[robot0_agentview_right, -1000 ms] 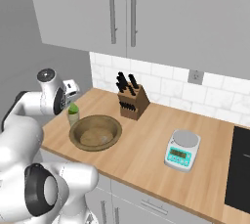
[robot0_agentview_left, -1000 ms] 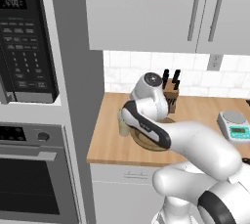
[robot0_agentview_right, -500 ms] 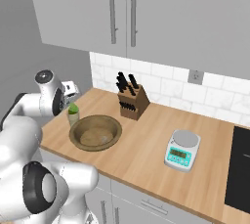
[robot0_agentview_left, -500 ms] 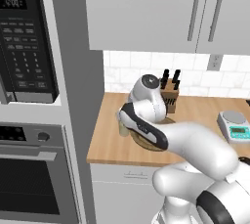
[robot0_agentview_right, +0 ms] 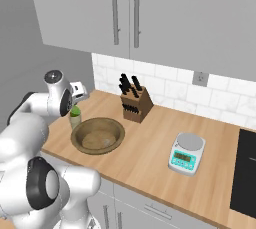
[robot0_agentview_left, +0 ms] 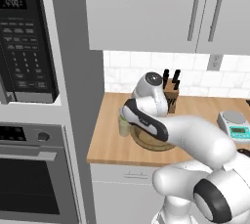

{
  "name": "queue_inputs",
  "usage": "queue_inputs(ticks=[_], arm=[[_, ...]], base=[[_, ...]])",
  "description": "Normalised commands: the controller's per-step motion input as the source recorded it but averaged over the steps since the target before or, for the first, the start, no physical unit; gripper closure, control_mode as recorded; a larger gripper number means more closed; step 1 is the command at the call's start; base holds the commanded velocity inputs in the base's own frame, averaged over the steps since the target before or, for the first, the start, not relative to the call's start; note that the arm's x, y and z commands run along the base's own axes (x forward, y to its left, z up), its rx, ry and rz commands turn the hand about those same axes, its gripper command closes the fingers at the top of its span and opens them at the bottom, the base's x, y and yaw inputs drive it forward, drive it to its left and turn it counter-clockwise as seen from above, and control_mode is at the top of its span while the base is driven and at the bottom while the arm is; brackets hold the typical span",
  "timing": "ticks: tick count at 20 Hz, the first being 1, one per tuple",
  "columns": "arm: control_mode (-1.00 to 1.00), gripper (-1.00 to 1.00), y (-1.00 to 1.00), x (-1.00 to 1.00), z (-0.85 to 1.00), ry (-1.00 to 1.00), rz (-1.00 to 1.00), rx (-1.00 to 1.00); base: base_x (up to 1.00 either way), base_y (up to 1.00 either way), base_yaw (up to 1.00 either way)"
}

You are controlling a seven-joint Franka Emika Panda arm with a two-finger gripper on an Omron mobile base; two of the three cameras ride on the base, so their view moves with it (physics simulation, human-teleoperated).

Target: Grab a lemon wedge from the fridge and one ice cube from the ice bowl, and put them in the glass of lemonade.

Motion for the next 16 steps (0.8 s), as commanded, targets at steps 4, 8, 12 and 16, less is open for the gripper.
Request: queue_inputs(ticks=[4, 8, 12, 16], arm=[[-1.0, 1.0, -0.01, 0.01, 0.0, 0.0, 0.0, 0.0], [-1.0, 1.0, 0.0, 0.01, 0.0, 0.0, 0.0, 0.0], [-1.0, 1.0, 0.15, 0.15, 0.03, 0.14, -0.03, 0.0], [-1.0, 1.0, 0.04, 0.23, 0.0, 0.24, -0.02, 0.0]], base=[[0.0, 0.0, 0.0], [0.0, 0.0, 0.0], [0.0, 0.0, 0.0], [0.0, 0.0, 0.0]])
